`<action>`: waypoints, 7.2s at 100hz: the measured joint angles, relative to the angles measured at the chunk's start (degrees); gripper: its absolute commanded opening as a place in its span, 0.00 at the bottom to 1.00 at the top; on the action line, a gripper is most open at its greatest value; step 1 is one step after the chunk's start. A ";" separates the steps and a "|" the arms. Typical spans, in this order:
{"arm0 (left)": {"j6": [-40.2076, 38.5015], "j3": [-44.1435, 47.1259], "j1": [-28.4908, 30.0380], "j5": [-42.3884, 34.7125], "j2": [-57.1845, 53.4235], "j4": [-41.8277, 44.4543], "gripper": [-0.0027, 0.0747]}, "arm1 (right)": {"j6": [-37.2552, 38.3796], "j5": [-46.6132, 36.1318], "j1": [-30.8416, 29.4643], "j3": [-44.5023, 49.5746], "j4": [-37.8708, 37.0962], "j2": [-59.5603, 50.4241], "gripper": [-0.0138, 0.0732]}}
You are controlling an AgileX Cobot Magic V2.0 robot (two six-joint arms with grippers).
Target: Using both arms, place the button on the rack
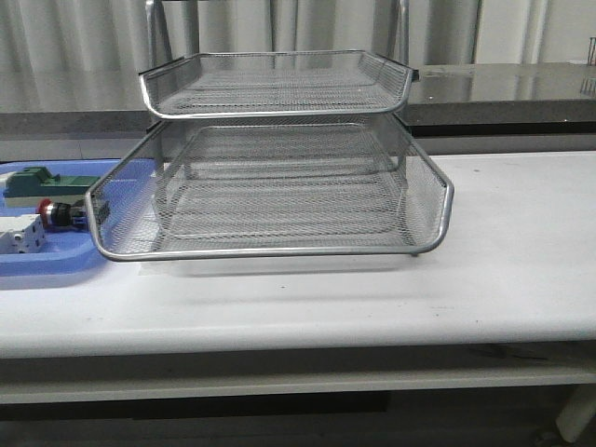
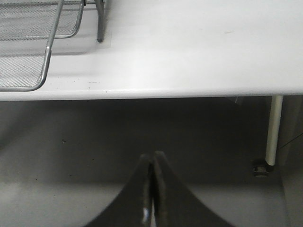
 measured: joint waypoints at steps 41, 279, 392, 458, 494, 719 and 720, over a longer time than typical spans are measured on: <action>10.12 -8.46 0.00 11.54 6.35 -0.21 0.51 | 0.00 0.00 0.00 0.00 0.00 0.00 0.08; 53.01 -45.92 0.00 13.25 52.75 3.03 0.84 | 0.00 0.00 0.00 0.00 0.00 0.00 0.08; 53.22 -45.92 -1.12 7.11 56.60 3.03 0.84 | 0.00 0.00 0.00 0.00 0.00 0.00 0.08; 53.22 -46.80 -1.26 8.92 58.00 0.90 0.16 | 0.00 0.09 0.00 0.00 0.00 0.00 0.08; 52.68 -46.68 -1.26 11.52 57.01 0.24 0.01 | 0.00 0.09 0.00 0.00 0.00 0.00 0.08; 50.17 -45.98 -31.50 36.84 36.13 -16.84 0.01 | 0.00 0.09 0.00 0.00 0.00 0.00 0.08; 50.17 -45.98 -31.52 36.84 36.16 -16.46 0.01 | 0.00 0.09 0.00 0.00 0.00 0.00 0.08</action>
